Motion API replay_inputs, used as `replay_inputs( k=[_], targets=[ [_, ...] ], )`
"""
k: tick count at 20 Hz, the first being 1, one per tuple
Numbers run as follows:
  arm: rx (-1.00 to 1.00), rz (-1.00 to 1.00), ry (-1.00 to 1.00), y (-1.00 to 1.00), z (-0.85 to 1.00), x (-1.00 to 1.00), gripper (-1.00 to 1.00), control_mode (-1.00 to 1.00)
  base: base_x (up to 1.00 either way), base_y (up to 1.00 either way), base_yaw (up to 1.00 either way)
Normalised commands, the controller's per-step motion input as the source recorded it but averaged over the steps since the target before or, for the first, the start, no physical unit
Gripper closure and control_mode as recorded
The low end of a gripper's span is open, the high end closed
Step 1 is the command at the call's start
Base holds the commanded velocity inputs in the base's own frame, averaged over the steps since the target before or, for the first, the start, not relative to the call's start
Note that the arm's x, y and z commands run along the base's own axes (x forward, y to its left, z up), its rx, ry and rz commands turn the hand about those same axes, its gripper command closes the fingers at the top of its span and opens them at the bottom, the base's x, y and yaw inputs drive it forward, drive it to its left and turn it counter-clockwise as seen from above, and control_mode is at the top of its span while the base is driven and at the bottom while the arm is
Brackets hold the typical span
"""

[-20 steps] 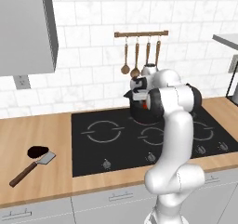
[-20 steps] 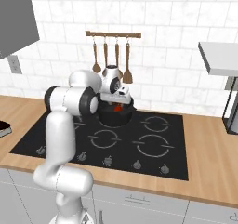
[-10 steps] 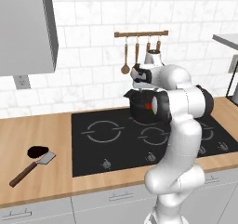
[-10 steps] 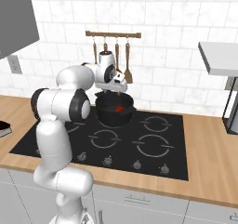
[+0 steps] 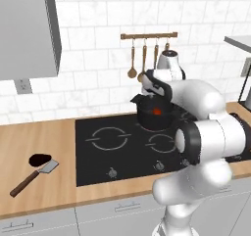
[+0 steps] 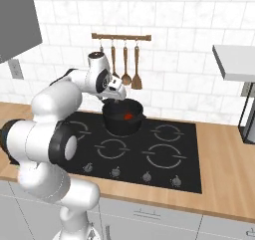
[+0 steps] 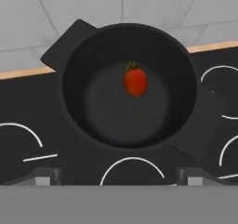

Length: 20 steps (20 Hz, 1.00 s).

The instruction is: Put the avocado and tomato in the pot. Retrieve the spatula and lightly stir the vegetables in the pot.

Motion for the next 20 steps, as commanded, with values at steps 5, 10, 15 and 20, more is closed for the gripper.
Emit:
replay_inputs(
  k=[5,10,15,20],
  targets=[
    [0.0,-0.04,-0.04,0.0,0.03,-0.99,-1.0,-1.0,0.0,0.0,0.0],
    [0.0,0.0,0.0,0.02,0.0,-0.3,-1.0,-1.0,0.0,0.0,0.0],
    [0.0,0.0,0.0,0.0,0.0,0.0,-1.0,1.0,-0.01,0.12,0.0],
    [0.0,0.0,0.0,0.0,0.0,0.0,-1.0,1.0,-0.02,0.98,0.0]
  ],
)
